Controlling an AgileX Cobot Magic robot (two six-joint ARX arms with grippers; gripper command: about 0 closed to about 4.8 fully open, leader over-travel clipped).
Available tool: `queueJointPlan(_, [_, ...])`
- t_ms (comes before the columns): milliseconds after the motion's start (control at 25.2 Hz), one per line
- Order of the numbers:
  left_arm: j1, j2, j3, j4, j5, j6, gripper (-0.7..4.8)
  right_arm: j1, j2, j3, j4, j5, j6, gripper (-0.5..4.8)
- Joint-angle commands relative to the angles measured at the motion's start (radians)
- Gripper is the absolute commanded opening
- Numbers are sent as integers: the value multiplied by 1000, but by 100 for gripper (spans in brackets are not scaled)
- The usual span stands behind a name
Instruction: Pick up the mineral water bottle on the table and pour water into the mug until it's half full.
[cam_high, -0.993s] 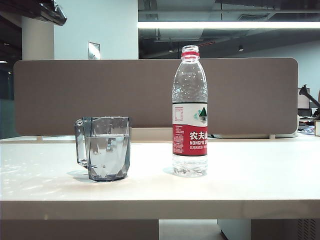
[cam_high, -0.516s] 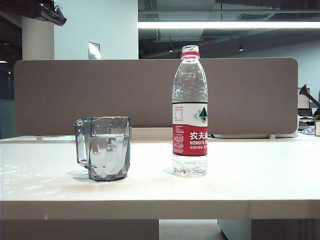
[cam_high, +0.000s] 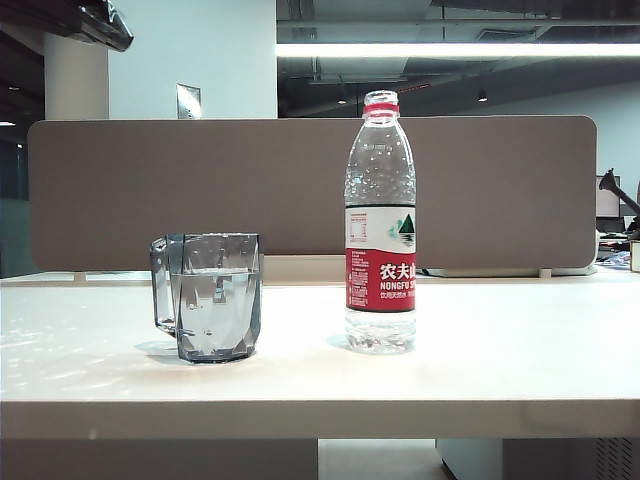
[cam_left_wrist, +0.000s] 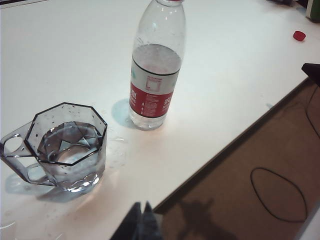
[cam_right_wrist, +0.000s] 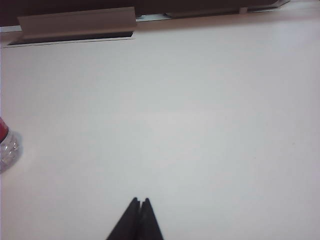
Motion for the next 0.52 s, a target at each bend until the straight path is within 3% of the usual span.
queueJointPlan(40, [-1,-1,7,9,1,5,-1,-1,-1,-7,11,2,-3,0])
queueJointPlan(516, [18,-43,2,-1,7,5,-1,0,-1,-7,11,2,-3,0])
